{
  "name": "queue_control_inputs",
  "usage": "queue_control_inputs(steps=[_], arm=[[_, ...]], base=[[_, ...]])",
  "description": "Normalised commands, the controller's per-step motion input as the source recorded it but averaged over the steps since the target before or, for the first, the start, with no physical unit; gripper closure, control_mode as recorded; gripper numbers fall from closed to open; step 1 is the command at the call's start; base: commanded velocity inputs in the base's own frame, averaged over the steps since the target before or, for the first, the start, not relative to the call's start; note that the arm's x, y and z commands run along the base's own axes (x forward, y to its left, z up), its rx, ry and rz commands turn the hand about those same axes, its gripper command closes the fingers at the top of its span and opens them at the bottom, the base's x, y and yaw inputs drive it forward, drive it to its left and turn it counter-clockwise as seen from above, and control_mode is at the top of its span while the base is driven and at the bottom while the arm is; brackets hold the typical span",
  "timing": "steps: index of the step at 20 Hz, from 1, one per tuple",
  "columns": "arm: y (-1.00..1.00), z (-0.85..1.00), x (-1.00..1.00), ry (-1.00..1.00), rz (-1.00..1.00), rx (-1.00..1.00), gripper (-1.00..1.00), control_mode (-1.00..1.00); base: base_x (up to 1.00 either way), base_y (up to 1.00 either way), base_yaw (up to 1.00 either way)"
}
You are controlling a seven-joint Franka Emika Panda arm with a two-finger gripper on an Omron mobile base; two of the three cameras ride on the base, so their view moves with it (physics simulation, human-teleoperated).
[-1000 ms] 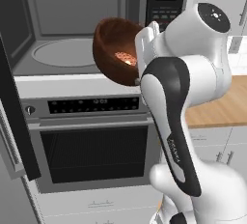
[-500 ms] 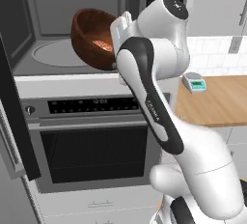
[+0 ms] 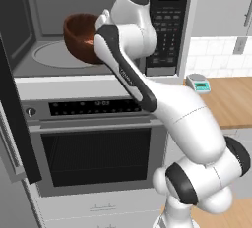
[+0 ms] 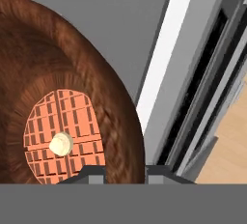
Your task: Open the microwave, place the bowl with waffle inside the microwave, then close the microwave door and turn it on.
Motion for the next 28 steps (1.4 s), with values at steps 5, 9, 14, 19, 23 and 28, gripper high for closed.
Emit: queue_control_inputs(steps=[5, 9, 14, 19, 23, 28], arm=[[0.36, -0.09, 1.0, 0.1, 0.0, -0.22, 1.0, -1.0], [0.37, -0.24, 1.0, 0.02, 0.0, -0.2, 1.0, -1.0], [0.39, -0.43, 0.93, -0.05, 0.0, -0.15, 1.0, -1.0], [0.04, -0.69, 0.43, -0.37, 0.0, 0.0, -1.0, -1.0], [-0.08, -0.56, -0.05, -0.49, 0.02, 0.04, -1.0, -1.0], [-0.52, -0.23, -0.79, -0.77, 0.13, 0.31, -1.0, -1.0]], base=[[0.0, 0.0, 0.0], [0.0, 0.0, 0.0], [0.0, 0.0, 0.0], [0.0, 0.0, 0.0], [0.0, 0.0, 0.0], [0.0, 0.0, 0.0]])
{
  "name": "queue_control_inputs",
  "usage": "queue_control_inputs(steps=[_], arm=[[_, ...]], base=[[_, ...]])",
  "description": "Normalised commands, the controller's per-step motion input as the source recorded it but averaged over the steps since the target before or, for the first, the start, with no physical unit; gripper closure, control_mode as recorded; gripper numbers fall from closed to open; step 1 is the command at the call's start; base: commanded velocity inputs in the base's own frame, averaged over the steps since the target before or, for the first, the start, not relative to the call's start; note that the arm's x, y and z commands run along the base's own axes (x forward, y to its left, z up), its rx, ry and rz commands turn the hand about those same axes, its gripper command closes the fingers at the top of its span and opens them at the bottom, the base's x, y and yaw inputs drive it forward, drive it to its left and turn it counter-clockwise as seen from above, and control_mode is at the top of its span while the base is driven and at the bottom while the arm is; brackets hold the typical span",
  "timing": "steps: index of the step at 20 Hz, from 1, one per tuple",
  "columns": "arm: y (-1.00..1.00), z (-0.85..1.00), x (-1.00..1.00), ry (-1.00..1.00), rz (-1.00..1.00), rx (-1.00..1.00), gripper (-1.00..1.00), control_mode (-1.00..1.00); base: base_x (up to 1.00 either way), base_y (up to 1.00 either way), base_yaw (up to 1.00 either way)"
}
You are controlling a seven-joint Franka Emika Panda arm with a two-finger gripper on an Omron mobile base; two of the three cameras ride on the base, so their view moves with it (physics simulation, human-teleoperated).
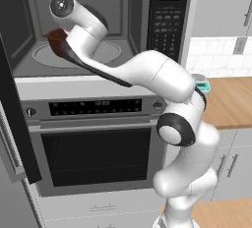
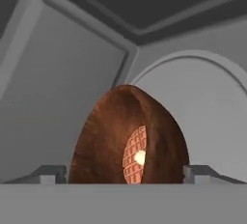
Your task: Open the microwave, place the bowl with waffle inside the microwave, then close the microwave door and turn it on.
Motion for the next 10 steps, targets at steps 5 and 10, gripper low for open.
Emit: queue_control_inputs(steps=[5, 10], arm=[[-0.96, -0.25, -1.0, -0.49, 0.16, 0.36, -1.0, -1.0], [-1.0, -0.75, -1.0, -0.31, 0.14, 0.25, -1.0, -1.0]], base=[[0.0, 0.0, 0.0], [0.0, 0.0, 0.0]])
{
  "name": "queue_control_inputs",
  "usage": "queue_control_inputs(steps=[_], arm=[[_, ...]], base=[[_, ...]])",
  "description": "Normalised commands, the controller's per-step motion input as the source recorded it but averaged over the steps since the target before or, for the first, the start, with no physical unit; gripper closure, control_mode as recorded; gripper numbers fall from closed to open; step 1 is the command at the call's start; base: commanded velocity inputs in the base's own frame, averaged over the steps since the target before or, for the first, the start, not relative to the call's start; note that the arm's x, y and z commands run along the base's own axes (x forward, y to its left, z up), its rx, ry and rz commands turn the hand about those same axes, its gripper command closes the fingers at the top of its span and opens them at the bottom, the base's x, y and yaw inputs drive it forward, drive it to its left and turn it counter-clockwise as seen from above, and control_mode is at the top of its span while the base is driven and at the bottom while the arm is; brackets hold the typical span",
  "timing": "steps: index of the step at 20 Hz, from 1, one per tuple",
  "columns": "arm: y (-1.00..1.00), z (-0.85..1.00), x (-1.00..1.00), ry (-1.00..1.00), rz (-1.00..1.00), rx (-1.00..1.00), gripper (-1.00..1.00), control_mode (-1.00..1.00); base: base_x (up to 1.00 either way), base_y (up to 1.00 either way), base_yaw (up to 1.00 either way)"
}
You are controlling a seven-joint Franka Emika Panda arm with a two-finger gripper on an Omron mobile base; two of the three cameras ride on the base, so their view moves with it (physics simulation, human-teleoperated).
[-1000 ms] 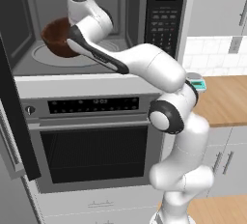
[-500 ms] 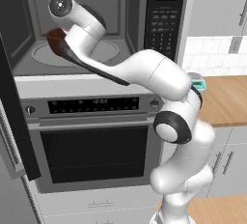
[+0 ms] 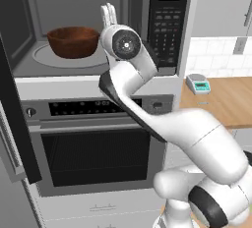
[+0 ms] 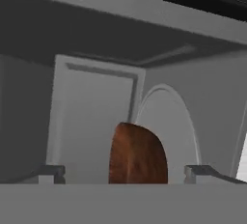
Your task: Open the microwave, place the bowl with waffle inside the microwave, then close the microwave door and turn it on.
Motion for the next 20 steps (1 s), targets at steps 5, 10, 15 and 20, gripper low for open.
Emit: queue_control_inputs(steps=[5, 10, 15, 20], arm=[[-0.45, -0.24, -1.0, -0.14, 0.07, 0.01, -1.0, -1.0], [-0.01, 0.0, -1.0, 0.0, 0.12, -0.26, -1.0, -1.0], [0.14, 0.0, -1.0, 0.05, 0.05, -0.45, -1.0, -1.0], [0.24, -0.34, -0.82, 0.13, -0.04, -0.47, -1.0, -1.0]], base=[[0.0, 0.0, 0.0], [0.0, 0.0, 0.0], [0.0, 0.0, 0.0], [0.0, 0.0, 0.0]])
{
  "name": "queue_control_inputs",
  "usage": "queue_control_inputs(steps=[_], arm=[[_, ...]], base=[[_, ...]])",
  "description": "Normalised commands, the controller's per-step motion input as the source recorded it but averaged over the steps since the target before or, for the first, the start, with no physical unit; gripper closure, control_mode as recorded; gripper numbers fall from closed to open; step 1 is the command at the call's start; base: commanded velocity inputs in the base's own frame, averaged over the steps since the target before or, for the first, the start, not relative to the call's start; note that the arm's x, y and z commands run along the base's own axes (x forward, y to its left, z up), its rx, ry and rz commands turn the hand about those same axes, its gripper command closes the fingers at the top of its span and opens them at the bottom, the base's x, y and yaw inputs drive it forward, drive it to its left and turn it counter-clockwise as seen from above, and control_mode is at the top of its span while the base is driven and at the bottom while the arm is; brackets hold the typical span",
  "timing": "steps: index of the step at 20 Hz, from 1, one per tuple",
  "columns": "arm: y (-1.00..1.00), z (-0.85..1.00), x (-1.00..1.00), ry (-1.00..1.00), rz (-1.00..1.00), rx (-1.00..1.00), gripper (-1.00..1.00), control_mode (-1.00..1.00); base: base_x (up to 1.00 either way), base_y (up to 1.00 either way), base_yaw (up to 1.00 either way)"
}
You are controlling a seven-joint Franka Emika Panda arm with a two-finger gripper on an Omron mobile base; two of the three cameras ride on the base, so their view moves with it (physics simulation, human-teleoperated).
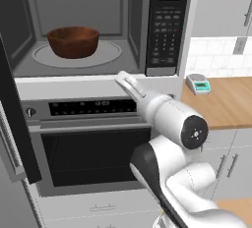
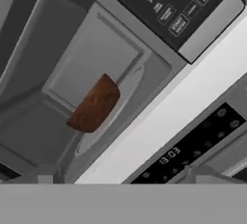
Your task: Open the microwave, place the bowl with waffle inside the microwave, then close the microwave door and turn it on.
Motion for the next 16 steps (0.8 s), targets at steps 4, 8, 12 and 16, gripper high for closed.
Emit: queue_control_inputs(steps=[4, 8, 12, 16], arm=[[0.05, -0.64, -0.3, -0.06, -0.15, -0.3, -1.0, -1.0], [0.0, -0.57, -0.01, -0.39, -0.14, -0.17, -1.0, -1.0], [0.04, -0.68, 0.04, -0.51, -0.18, -0.21, -1.0, -1.0], [0.0, -0.88, 0.2, -0.64, -0.1, -0.17, -1.0, -1.0]], base=[[0.0, 0.0, 0.0], [0.0, 0.0, 0.0], [0.0, 0.0, 0.0], [0.0, 0.0, 0.0]])
